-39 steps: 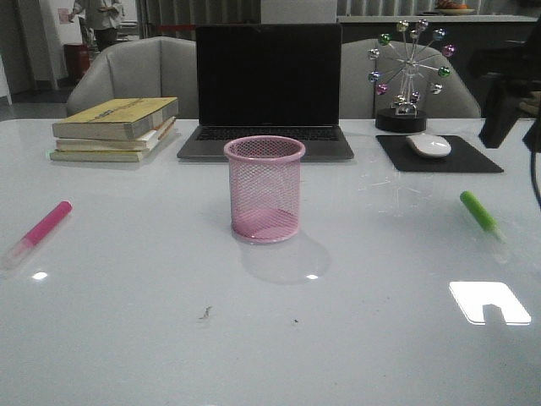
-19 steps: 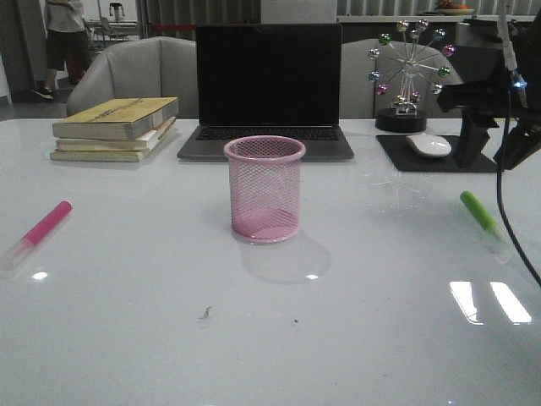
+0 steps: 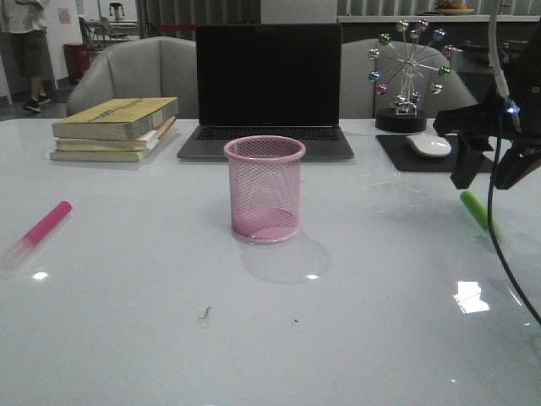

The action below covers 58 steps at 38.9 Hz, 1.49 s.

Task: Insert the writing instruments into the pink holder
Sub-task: 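Close the right gripper around the lime-green marker, then lift the green marker upright and carry it above the pink holder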

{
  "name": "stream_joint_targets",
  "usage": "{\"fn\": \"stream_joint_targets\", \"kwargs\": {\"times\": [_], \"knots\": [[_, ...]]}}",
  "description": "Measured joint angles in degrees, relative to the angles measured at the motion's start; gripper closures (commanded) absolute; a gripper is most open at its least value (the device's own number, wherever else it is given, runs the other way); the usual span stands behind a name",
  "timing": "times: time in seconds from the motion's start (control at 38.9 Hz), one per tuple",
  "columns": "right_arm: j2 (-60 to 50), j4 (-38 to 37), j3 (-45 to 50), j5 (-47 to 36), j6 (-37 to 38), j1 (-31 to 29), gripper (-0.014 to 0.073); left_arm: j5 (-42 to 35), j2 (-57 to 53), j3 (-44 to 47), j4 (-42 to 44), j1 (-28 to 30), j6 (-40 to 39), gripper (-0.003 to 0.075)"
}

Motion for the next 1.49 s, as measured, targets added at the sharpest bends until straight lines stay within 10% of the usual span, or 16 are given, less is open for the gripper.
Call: {"fn": "stream_joint_targets", "kwargs": {"times": [0.74,1.08,1.49], "knots": [[7.1,-3.1,-2.7,-1.9,0.0,0.0,0.0172,0.0,0.0,0.0,-0.4,0.0,0.0,0.0627],[7.1,-3.4,-3.1,0.1,0.0,0.0,0.0548,0.0,0.0,0.0,-0.4,0.0,0.0,0.0627],[7.4,2.3,-7.9,2.2,-0.9,0.3,0.0563,0.0,0.0,0.0,-0.4,0.0,0.0,0.0627]]}}
